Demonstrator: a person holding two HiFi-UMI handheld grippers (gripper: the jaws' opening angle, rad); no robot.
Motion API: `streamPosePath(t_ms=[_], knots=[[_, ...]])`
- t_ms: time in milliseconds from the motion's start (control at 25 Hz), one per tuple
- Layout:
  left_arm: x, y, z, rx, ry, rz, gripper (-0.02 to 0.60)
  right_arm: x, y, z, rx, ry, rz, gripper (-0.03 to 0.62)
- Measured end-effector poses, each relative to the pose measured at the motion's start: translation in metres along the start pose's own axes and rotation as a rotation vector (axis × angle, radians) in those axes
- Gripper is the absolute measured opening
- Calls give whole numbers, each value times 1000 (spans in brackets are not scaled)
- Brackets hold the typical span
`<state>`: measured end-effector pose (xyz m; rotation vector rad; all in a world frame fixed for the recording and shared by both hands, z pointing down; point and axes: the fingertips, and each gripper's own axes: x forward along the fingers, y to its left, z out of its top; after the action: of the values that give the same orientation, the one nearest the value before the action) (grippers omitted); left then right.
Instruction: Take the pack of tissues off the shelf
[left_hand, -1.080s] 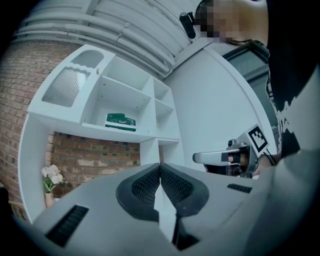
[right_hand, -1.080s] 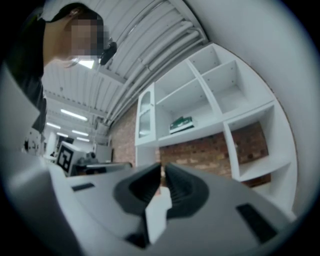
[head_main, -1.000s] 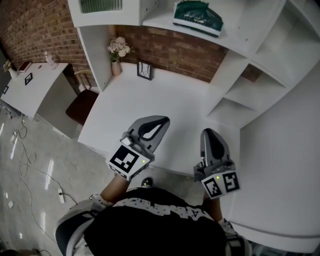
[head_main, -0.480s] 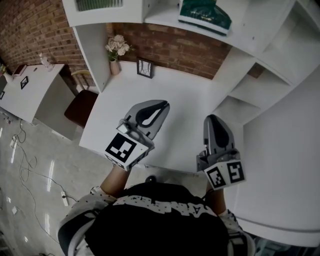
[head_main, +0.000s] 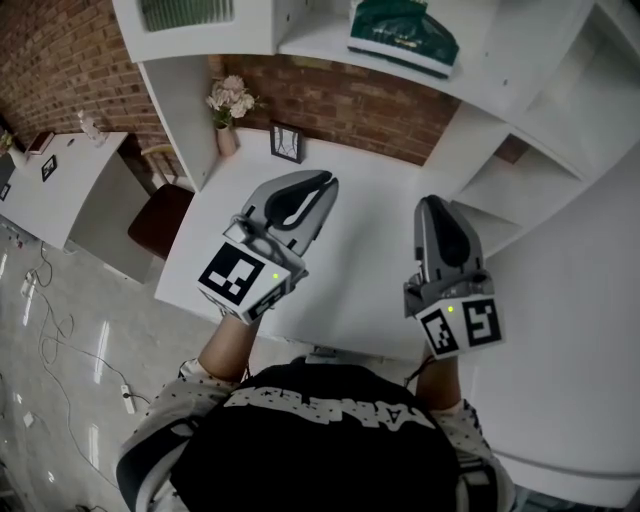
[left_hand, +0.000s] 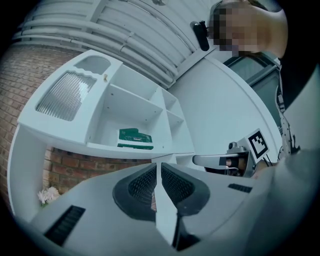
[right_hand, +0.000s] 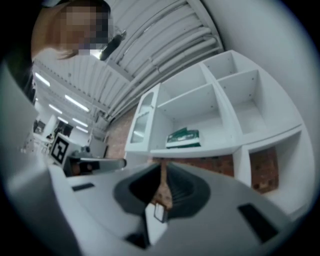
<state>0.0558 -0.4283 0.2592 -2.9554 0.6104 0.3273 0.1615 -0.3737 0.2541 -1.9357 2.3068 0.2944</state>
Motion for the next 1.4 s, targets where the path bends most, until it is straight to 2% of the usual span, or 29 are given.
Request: streamPosePath(t_ms=[600,960,1280,1400], knots=[[65,38,49,184,-45,3,103,59,-43,53,-113,-50,34,78],[96,74,64,218,-16,63,156,95,-77,78,-126,-42,22,127],[118,103,64,229,66,89,193,129,-99,79,-119,37,32,181],[128,111,69,221,68,99,202,138,-108,77,-129,75,27,193]])
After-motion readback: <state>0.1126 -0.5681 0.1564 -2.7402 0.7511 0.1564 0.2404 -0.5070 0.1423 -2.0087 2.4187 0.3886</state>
